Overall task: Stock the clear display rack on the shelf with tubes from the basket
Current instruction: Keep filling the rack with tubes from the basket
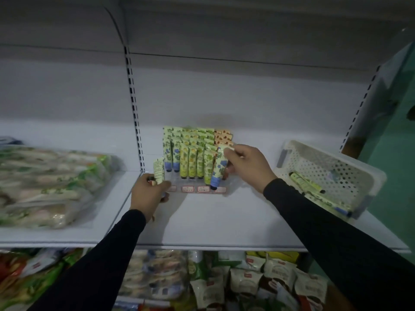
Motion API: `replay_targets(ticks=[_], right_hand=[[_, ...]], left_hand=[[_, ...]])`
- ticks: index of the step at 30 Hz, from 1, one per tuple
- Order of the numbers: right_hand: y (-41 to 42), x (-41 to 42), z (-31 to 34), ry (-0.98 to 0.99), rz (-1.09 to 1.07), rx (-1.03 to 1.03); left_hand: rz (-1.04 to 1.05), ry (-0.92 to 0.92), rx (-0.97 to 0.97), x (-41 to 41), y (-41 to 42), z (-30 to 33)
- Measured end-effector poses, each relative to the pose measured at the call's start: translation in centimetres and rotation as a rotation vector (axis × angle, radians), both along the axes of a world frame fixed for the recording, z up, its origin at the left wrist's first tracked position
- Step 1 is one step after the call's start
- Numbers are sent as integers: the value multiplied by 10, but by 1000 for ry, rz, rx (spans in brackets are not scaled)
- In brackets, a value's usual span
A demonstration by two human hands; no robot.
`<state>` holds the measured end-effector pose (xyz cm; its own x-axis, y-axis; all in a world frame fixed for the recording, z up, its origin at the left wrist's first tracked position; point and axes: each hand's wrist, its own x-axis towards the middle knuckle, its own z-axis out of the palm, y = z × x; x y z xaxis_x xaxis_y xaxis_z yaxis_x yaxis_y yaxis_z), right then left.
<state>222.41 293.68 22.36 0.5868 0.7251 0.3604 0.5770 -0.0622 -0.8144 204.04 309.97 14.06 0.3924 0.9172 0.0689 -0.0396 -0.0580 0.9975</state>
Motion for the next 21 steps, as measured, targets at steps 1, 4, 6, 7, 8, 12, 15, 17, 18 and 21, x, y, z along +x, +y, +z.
replay_targets(ticks=[1,4,6,7,8,12,15,17,18,21], right_hand=[[6,-4,2,-40,-6,-4],[24,-15,9,-118,14,-11],[36,-20,14,-187,9,-2],[43,-23,16,-209,1,9],[49,-25,19,-216,-4,22],[71,-30,24,-213,-13,20],[84,-33,24,-244,-2,-18],[92,-35,22,-284,-8,-27],[95,-36,21,-307,-20,-33],[105,-39,18,-387,-48,-60]], left_hand=[[8,-23,-21,-4,5,-2],[29,-103,-111,-16,19,-11],[17,-168,-173,-22,25,-17],[2,-198,-194,-24,27,-19],[-13,-217,-204,-25,29,-22],[-45,-209,-172,-22,28,-24],[-42,-199,-139,-21,27,-25],[-45,-185,-113,-21,27,-27],[-52,-171,-91,-21,27,-27],[-77,-69,11,-21,26,-31]])
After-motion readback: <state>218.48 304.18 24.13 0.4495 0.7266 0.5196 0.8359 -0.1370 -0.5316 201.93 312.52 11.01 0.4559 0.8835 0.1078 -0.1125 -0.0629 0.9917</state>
